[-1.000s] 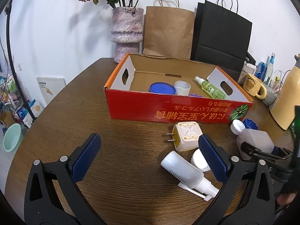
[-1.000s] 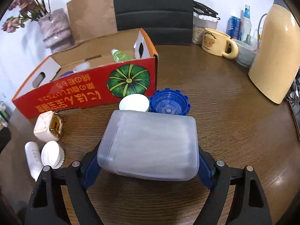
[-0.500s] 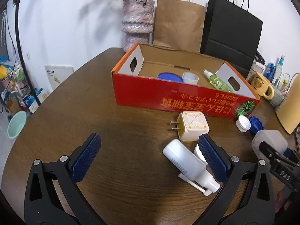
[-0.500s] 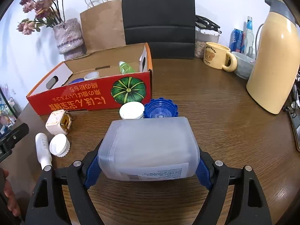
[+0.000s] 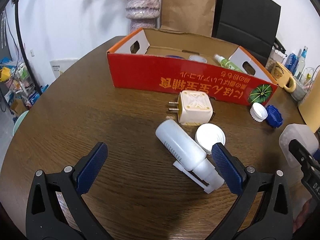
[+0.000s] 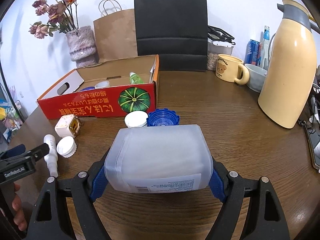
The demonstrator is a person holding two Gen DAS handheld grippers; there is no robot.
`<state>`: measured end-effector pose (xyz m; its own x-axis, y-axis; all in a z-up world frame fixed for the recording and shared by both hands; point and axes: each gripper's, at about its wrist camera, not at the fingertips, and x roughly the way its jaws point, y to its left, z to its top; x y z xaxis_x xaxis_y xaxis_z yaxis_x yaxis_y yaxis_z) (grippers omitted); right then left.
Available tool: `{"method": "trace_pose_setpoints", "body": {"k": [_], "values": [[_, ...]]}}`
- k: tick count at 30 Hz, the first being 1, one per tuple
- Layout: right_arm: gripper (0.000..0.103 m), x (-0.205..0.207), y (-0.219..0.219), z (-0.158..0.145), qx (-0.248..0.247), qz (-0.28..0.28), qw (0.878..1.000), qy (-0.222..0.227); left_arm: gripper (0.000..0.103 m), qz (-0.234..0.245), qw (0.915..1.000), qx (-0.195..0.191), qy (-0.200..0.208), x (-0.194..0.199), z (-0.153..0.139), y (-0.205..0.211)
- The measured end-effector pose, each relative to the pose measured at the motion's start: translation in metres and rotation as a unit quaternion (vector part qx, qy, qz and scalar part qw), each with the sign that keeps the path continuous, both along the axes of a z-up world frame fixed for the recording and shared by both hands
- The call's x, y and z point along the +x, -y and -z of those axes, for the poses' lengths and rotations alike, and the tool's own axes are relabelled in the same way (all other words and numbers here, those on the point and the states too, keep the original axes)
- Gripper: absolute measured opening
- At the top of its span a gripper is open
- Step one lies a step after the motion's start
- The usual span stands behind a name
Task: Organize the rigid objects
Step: 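Lift the frosted container with the right gripper while the left gripper grasps the white bottle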
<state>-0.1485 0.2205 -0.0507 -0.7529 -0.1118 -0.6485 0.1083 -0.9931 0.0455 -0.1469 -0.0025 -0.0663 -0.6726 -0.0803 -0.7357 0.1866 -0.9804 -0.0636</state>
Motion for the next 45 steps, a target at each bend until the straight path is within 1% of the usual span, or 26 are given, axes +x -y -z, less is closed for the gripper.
{"method": "trace_pose_setpoints", "body": {"k": [3, 7, 10, 12, 17, 20, 22, 23, 25, 26, 28, 30, 32, 33, 34, 35, 36, 40, 42, 43, 45], "values": [[0.087, 0.002, 0.004, 0.0, 0.003, -0.008, 1.0, -0.003, 0.103, 0.004, 0.9999, 0.003, 0.011, 0.0, 0.005, -0.004], [0.087, 0.005, 0.007, 0.0, 0.006, -0.013, 1.0, -0.006, 0.103, 0.011, 0.9998, -0.006, 0.014, 0.001, 0.005, -0.01], [0.087, 0.005, 0.007, 0.0, 0.005, -0.012, 1.0, -0.005, 0.102, 0.011, 0.9998, 0.0, 0.018, 0.001, 0.006, -0.008], [0.087, 0.005, 0.007, 0.001, 0.005, -0.012, 1.0, -0.003, 0.1, 0.012, 0.9996, 0.01, 0.024, 0.003, 0.007, -0.004], [0.087, 0.005, 0.006, 0.001, 0.004, -0.013, 1.0, -0.002, 0.087, 0.013, 0.9991, 0.017, 0.037, 0.006, 0.011, 0.009], [0.087, 0.005, 0.006, 0.001, 0.004, -0.015, 1.0, -0.002, 0.084, 0.012, 0.9991, 0.017, 0.036, 0.008, 0.011, 0.019], [0.087, 0.005, 0.007, 0.001, 0.005, -0.016, 1.0, -0.002, 0.083, 0.022, 0.9992, 0.021, 0.027, 0.008, 0.009, 0.023], [0.087, 0.005, 0.007, 0.002, 0.006, -0.017, 1.0, -0.001, 0.083, 0.029, 0.9991, 0.021, 0.021, 0.007, 0.007, 0.022], [0.087, 0.005, 0.009, 0.003, 0.008, -0.02, 1.0, 0.0, 0.083, 0.042, 0.9991, -0.003, 0.009, 0.005, 0.004, 0.016], [0.087, 0.004, 0.01, 0.004, 0.009, -0.02, 1.0, 0.002, 0.083, 0.046, 0.9989, -0.011, 0.008, 0.003, 0.004, 0.013], [0.087, 0.005, 0.01, 0.004, 0.01, -0.021, 1.0, 0.0, 0.082, 0.063, 0.9978, -0.015, 0.015, -0.004, 0.006, 0.007], [0.087, 0.006, 0.01, 0.004, 0.01, -0.022, 1.0, -0.001, 0.074, 0.073, 0.9969, -0.018, 0.024, -0.01, 0.009, 0.002], [0.087, 0.006, 0.011, 0.003, 0.01, -0.024, 1.0, -0.001, 0.055, 0.082, 0.9959, -0.015, 0.034, -0.017, 0.013, -0.002], [0.087, 0.006, 0.011, 0.003, 0.01, -0.025, 1.0, -0.001, 0.051, 0.084, 0.9956, -0.013, 0.039, -0.019, 0.015, -0.002], [0.087, 0.006, 0.012, 0.003, 0.01, -0.026, 1.0, -0.002, 0.044, 0.083, 0.9957, -0.019, 0.035, -0.019, 0.014, -0.003], [0.087, 0.006, 0.012, 0.003, 0.01, -0.028, 1.0, -0.003, 0.033, 0.088, 0.9954, -0.016, 0.034, -0.02, 0.014, -0.005], [0.087, 0.007, 0.012, 0.003, 0.011, -0.028, 1.0, -0.003, 0.029, 0.092, 0.9951, -0.015, 0.032, -0.019, 0.013, -0.006], [0.087, 0.008, 0.014, 0.002, 0.013, -0.03, 0.999, -0.007, 0.028, 0.099, 0.9946, -0.015, 0.029, -0.018, 0.012, -0.008], [0.087, 0.009, 0.015, 0.001, 0.014, -0.031, 0.999, -0.01, 0.027, 0.1, 0.9946, -0.015, 0.024, -0.017, 0.011, -0.008], [0.087, 0.01, 0.016, 0.001, 0.016, -0.032, 0.999, -0.013, 0.025, 0.1, 0.9947, -0.016, 0.02, -0.015, 0.01, -0.008], [0.087, 0.012, 0.018, 0.0, 0.018, -0.034, 0.999, -0.019, 0.024, 0.103, 0.9944, -0.015, 0.015, -0.012, 0.008, -0.008]]}}
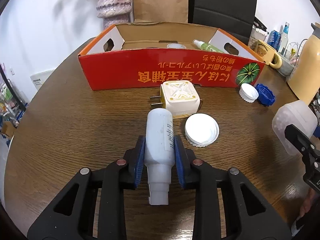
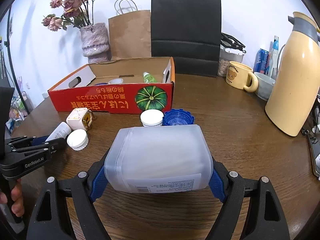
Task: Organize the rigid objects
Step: 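Lift the frosted container with the right gripper while the left gripper grasps the white bottle, then carry the white bottle and frosted container over the box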
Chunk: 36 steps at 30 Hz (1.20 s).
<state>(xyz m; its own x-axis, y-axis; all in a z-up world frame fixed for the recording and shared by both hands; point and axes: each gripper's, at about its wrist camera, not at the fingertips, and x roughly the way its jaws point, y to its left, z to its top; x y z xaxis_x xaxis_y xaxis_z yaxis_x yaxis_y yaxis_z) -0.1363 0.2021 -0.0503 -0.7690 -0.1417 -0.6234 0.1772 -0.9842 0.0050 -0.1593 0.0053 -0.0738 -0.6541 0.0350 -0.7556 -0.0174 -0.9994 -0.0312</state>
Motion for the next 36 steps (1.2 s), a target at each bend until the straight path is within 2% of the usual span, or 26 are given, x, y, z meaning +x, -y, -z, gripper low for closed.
{"method": "trace_pose_setpoints", "body": {"k": [11, 20, 36], "values": [[0.087, 0.013, 0.012, -0.006, 0.004, -0.009, 1.0, -0.025, 0.024, 0.016, 0.9994, 0.002, -0.032, 0.015, -0.014, -0.006], [0.087, 0.015, 0.022, -0.017, 0.0, -0.009, 0.999, -0.044, 0.024, 0.021, 0.9976, 0.015, -0.064, 0.026, -0.037, -0.003], [0.087, 0.002, 0.055, -0.05, -0.007, -0.027, 0.997, -0.076, 0.024, 0.007, 0.9941, 0.022, -0.106, 0.013, -0.08, 0.015]]}}
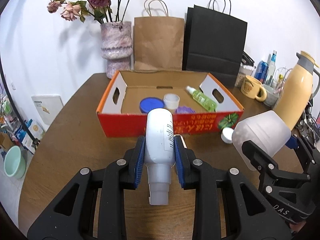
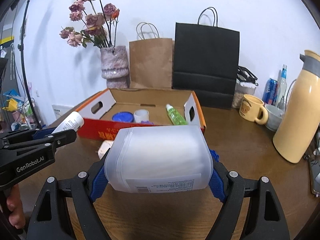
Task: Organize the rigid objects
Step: 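Carry the white bottle and frosted container over the box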
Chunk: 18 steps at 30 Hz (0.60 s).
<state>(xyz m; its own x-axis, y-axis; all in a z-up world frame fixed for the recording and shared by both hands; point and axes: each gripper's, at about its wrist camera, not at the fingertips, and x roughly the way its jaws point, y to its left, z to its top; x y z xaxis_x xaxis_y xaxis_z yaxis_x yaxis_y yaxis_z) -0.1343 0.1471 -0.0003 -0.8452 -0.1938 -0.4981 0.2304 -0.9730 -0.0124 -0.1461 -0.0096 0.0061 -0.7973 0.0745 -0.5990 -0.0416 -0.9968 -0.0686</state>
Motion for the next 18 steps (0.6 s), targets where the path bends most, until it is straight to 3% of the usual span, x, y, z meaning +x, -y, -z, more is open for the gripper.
{"method": "trace_pose_setpoints", "body": {"k": [18], "values": [[0.087, -0.038, 0.015, -0.016, -0.008, 0.008, 1.0, -0.014, 0.024, -0.019, 0.9993, 0.022, -0.024, -0.041, -0.021, 0.01]]}}
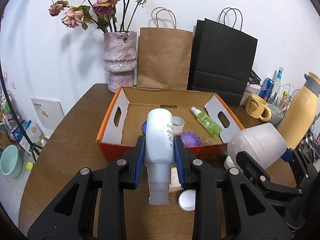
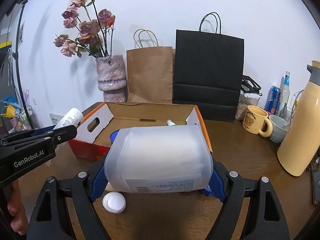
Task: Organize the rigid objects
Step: 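Carry the white bottle and frosted container over the box, then open both grippers to release the white bottle and frosted container into the box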
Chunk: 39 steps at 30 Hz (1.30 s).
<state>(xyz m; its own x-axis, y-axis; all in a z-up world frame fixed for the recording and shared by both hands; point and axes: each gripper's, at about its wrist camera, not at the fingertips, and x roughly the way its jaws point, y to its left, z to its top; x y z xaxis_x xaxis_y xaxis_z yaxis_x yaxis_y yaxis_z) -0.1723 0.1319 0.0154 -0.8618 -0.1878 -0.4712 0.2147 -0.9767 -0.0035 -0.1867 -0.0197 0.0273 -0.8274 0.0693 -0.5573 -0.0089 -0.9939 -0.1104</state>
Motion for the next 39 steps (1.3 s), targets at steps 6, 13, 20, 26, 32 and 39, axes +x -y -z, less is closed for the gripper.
{"method": "trace_pose_setpoints", "body": {"k": [6, 13, 20, 26, 32, 39], "values": [[0.087, -0.016, 0.004, -0.003, -0.004, 0.0, 1.0, -0.004, 0.024, -0.01, 0.9999, 0.005, -0.006, -0.015, -0.003, 0.002], [0.087, -0.039, 0.005, -0.002, -0.011, 0.003, 1.0, -0.003, 0.024, -0.02, 0.9997, 0.011, -0.01, -0.035, -0.004, 0.003], [0.087, -0.06, 0.004, 0.003, -0.013, 0.003, 1.0, 0.005, 0.024, -0.03, 0.9995, 0.01, 0.0, -0.058, 0.0, 0.002], [0.087, -0.08, 0.004, 0.005, -0.01, 0.002, 1.0, 0.009, 0.024, -0.032, 0.9995, 0.005, 0.005, -0.079, 0.005, -0.002], [0.087, -0.099, 0.002, 0.009, -0.007, 0.001, 1.0, 0.016, 0.024, -0.033, 0.9994, -0.007, 0.009, -0.097, 0.011, -0.004], [0.087, -0.123, 0.005, 0.015, 0.001, -0.005, 1.0, 0.027, 0.024, -0.038, 0.9989, -0.02, 0.019, -0.118, 0.02, -0.003]]}}
